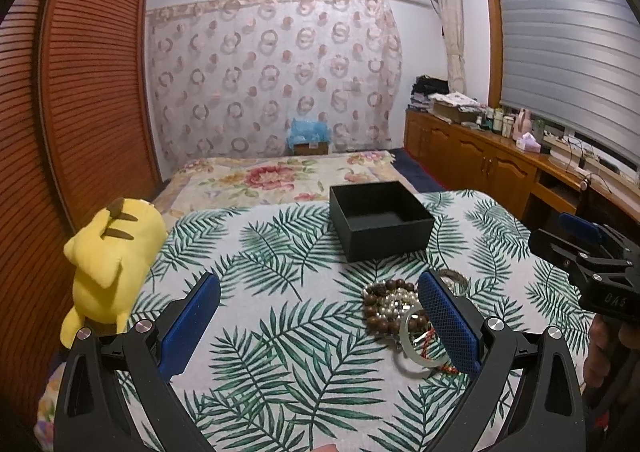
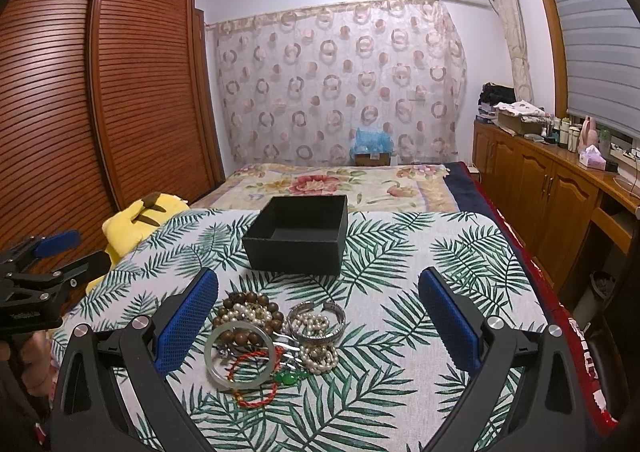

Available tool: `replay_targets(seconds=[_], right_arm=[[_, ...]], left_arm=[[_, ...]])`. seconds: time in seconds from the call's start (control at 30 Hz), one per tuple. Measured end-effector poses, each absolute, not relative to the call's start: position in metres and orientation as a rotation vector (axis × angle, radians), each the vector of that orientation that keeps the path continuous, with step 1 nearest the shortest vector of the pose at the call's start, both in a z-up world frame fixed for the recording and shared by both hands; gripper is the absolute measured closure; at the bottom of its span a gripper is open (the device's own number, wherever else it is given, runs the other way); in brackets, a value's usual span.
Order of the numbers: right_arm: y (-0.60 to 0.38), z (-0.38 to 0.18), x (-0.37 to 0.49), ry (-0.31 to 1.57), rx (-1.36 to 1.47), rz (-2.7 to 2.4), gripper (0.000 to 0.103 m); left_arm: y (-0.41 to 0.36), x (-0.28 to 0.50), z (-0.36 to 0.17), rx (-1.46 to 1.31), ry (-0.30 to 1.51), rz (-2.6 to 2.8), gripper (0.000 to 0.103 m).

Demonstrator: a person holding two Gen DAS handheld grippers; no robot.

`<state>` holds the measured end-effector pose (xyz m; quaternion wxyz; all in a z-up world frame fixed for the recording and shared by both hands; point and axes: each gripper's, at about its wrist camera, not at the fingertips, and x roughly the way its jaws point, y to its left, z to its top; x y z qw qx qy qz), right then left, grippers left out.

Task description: Organize jewelry

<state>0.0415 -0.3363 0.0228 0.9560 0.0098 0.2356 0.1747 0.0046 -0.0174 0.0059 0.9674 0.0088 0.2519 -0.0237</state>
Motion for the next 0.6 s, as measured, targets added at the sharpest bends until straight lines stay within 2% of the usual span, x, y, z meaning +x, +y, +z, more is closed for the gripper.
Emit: replay_targets(seconds=[0.3,0.6], right_arm=[[-0.336,0.004,0.045,0.518,-0.009,0.378,0.004],[-0.337,-0.025,0.051,0.6,-0.033,0.424,0.021]], left_arm=[[-0.018,0.011,-0.015,0.019,0.563,-0.102,0.008],[-0.024,0.023,-0.039,0.003,0.65,-0.183,0.008]])
